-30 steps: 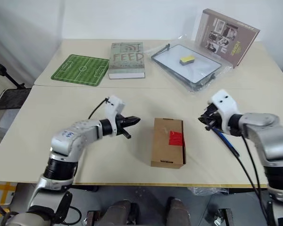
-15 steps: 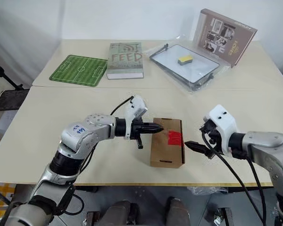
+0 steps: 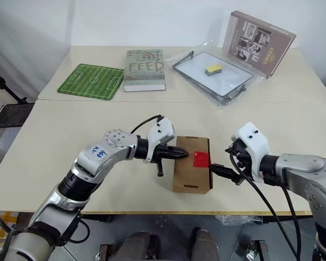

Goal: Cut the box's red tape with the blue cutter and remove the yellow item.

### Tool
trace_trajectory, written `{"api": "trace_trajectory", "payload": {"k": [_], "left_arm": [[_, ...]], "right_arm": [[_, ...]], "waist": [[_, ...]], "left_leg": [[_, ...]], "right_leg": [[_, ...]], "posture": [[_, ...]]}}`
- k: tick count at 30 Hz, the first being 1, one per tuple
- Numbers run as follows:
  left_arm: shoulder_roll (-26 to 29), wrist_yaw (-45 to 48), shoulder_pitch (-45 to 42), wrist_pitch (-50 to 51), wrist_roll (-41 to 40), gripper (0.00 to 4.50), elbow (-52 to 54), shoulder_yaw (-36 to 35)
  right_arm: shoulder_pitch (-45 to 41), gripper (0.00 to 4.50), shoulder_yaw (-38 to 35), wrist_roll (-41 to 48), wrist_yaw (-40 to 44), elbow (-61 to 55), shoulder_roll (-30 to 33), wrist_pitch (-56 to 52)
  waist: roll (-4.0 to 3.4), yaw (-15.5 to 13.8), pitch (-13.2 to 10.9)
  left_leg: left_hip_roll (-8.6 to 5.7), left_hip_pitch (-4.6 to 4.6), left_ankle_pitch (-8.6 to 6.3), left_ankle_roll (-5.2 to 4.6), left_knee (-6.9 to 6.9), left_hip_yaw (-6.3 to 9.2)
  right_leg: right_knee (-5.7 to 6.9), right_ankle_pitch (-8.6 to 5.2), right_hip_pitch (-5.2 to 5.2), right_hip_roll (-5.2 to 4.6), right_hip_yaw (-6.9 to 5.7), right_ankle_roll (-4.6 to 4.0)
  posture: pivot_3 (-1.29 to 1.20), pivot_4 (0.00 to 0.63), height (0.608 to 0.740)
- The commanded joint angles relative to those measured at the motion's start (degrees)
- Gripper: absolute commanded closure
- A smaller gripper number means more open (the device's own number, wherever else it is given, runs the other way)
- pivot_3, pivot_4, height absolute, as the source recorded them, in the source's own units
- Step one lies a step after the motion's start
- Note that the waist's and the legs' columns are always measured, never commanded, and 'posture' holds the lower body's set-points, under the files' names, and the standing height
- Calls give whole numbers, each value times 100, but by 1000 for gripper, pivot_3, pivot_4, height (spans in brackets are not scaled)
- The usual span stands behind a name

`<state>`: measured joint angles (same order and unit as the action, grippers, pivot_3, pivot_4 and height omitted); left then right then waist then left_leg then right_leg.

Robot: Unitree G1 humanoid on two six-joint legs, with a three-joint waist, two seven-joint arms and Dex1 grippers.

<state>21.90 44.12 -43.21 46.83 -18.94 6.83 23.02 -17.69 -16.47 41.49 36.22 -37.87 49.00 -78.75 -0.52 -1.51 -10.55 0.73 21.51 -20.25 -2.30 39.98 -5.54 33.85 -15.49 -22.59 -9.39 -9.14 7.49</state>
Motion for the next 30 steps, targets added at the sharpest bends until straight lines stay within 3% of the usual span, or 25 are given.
{"api": "trace_trajectory", "payload": {"k": [1,9,17,30], "left_arm": [[102,8,80,76,257,4500,-123,166],[100,26,120,91,280,4500,-72,176],[90,28,140,125,278,4500,-40,164],[108,-118,307,430,205,4500,231,30]], "right_arm": [[-199,21,-126,157,-107,-65,-80,61],[-168,21,-49,341,-164,-85,-56,39],[585,21,507,-139,-163,47,355,575],[1303,21,1331,-1080,198,1030,1220,2057]], "waist": [[0,1,0],[0,3,0],[3,2,3],[105,-89,72]], "left_leg": [[1,-1,0,0,0,0],[1,-5,0,0,0,-1],[0,-10,-1,-2,-1,-2],[3,-50,-9,-10,1,24]], "right_leg": [[1,0,1,0,0,0],[2,0,3,0,2,0],[0,0,8,-1,3,0],[-32,1,68,-5,-8,2]], "posture": [[0,150,740],[0,150,740],[0,150,740],[0,150,740]]}}
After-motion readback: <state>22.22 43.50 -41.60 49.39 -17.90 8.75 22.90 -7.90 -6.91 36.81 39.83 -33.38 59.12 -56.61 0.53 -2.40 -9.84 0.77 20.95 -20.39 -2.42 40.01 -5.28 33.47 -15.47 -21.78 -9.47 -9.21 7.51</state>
